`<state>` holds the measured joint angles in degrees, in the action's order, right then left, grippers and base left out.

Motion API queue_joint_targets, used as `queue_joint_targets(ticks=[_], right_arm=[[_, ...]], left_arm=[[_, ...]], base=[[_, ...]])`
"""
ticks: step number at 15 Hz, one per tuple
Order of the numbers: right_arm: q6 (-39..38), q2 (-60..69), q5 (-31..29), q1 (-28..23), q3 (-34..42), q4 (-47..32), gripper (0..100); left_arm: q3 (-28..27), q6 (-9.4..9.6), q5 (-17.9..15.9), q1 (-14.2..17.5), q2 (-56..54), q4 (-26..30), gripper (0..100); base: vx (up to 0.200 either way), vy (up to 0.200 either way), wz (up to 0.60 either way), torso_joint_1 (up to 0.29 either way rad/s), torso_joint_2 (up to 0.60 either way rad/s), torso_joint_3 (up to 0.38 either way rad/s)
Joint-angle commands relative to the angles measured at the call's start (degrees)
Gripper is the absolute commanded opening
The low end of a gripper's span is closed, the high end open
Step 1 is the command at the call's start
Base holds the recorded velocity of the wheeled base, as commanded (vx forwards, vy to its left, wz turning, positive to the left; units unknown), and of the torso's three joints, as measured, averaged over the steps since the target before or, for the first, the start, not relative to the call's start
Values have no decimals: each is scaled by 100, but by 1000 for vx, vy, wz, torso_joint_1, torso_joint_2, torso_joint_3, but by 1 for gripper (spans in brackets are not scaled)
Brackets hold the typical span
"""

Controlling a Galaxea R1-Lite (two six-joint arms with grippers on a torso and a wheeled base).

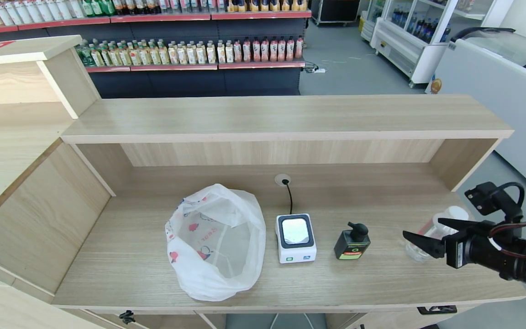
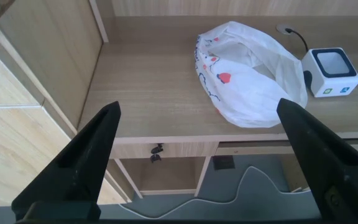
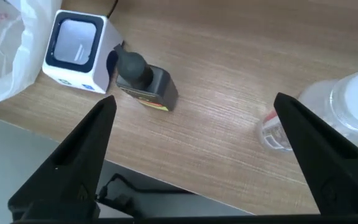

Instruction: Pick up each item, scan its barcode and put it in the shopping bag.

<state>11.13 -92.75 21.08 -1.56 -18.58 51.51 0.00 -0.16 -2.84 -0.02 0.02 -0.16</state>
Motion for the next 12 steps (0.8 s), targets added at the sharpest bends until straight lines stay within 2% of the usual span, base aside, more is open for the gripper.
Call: queue_joint_targets(ticks=[1, 8, 9, 10, 12], right_arm=[[109, -437, 133, -2, -23, 26, 100], [390, -771, 714, -2, 179, 149, 100], [548, -886, 801, -2, 311, 501, 100], [741, -1070, 898, -2, 513, 1169, 100], [970, -1694, 977, -2, 1040, 2988, 100]], left_arm=[[0, -2, 3, 2, -2, -2, 100], [0, -2, 3, 2, -2, -2, 100], [0, -2, -6, 2, -2, -2, 100], [0, -2, -6, 2, -2, -2, 100], [0, -2, 3, 2, -2, -2, 100]], base=[[0, 0, 0, 0, 0, 0], [0, 0, 0, 0, 0, 0], [0, 0, 0, 0, 0, 0], [0, 0, 0, 0, 0, 0], [0, 0, 0, 0, 0, 0]])
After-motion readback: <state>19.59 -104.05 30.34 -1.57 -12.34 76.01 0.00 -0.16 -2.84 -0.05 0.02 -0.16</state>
